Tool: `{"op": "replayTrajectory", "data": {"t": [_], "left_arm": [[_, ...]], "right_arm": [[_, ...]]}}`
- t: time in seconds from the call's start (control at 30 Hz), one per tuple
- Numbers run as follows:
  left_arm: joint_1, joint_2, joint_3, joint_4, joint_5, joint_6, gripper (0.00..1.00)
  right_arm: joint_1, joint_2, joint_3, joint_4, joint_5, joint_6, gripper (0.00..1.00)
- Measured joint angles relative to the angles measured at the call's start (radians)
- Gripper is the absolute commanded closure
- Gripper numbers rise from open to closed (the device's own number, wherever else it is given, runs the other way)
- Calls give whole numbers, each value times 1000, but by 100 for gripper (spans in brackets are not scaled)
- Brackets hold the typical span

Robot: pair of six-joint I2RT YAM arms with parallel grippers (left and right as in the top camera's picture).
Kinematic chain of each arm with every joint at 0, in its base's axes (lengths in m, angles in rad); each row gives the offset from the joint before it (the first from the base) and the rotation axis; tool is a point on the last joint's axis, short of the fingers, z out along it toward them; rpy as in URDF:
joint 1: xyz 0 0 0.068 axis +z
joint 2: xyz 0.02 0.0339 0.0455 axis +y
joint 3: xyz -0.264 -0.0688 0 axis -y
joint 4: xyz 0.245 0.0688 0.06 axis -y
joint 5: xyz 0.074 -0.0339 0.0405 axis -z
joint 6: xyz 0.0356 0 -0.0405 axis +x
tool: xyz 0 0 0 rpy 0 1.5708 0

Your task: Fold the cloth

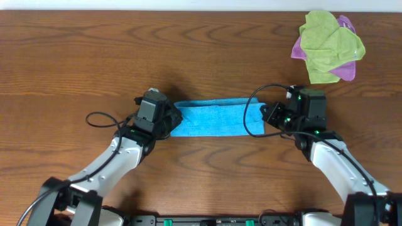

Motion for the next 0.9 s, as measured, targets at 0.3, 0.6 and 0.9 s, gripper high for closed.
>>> {"op": "replayTrajectory", "data": {"t": [0.3, 0.6, 0.9], "left_arm": [[24, 62, 1, 59, -20, 6, 94], [25, 75, 2, 98, -55, 10, 94], [26, 133, 4, 176, -79, 10, 94]], "right_arm": [[1, 77, 0, 96, -2, 12, 99], [18, 135, 0, 159, 11, 18, 99], [37, 135, 0, 171, 50, 22, 99]]}}
